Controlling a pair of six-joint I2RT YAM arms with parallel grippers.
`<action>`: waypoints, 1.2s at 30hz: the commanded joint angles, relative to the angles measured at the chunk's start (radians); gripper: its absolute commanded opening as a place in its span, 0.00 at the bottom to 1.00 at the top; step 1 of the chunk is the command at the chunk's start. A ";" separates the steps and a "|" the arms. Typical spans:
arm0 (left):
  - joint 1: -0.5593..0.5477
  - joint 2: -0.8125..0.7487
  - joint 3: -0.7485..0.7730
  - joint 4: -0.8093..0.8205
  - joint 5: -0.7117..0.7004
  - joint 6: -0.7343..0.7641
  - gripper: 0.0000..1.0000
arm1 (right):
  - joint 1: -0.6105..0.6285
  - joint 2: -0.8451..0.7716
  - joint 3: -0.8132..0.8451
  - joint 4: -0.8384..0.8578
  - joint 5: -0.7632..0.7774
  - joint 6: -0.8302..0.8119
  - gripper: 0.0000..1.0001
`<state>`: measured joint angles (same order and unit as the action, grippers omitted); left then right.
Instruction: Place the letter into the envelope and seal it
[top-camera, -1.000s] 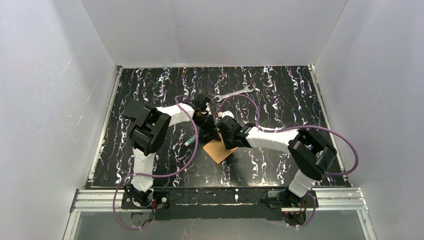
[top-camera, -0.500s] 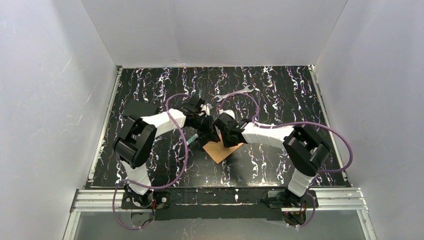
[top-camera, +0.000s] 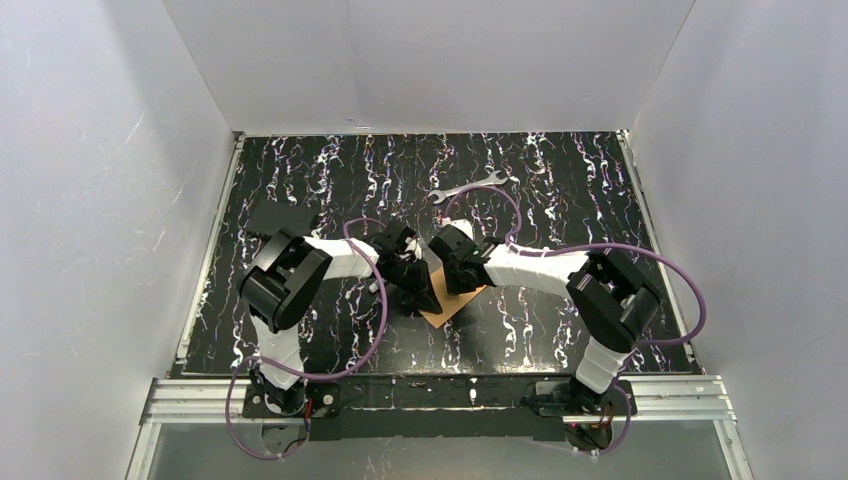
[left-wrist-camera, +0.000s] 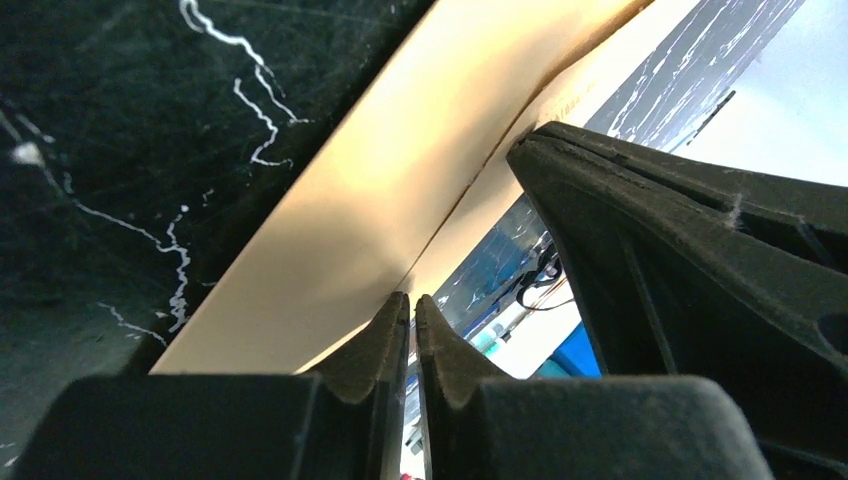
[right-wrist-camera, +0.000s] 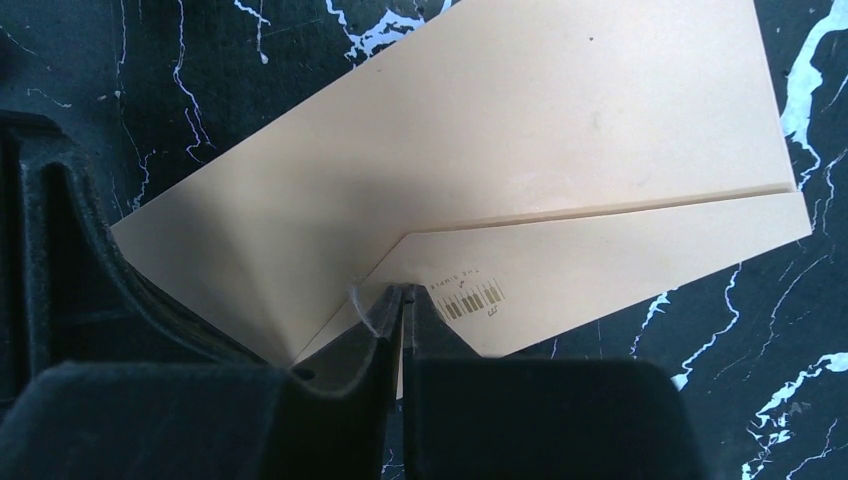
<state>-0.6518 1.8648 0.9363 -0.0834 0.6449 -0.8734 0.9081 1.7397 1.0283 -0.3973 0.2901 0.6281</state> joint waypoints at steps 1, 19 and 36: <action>-0.006 0.046 0.007 -0.086 -0.106 0.028 0.06 | 0.010 0.082 -0.069 -0.039 -0.023 0.032 0.12; -0.006 0.184 0.157 -0.378 -0.284 0.092 0.01 | 0.098 0.001 -0.083 0.059 -0.167 -0.255 0.29; -0.003 0.184 0.101 -0.337 -0.256 0.089 0.00 | -0.031 0.006 -0.090 -0.029 0.084 -0.261 0.29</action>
<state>-0.6510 1.9751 1.1236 -0.3683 0.6399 -0.8337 0.9520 1.7031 0.9863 -0.3046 0.2882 0.3828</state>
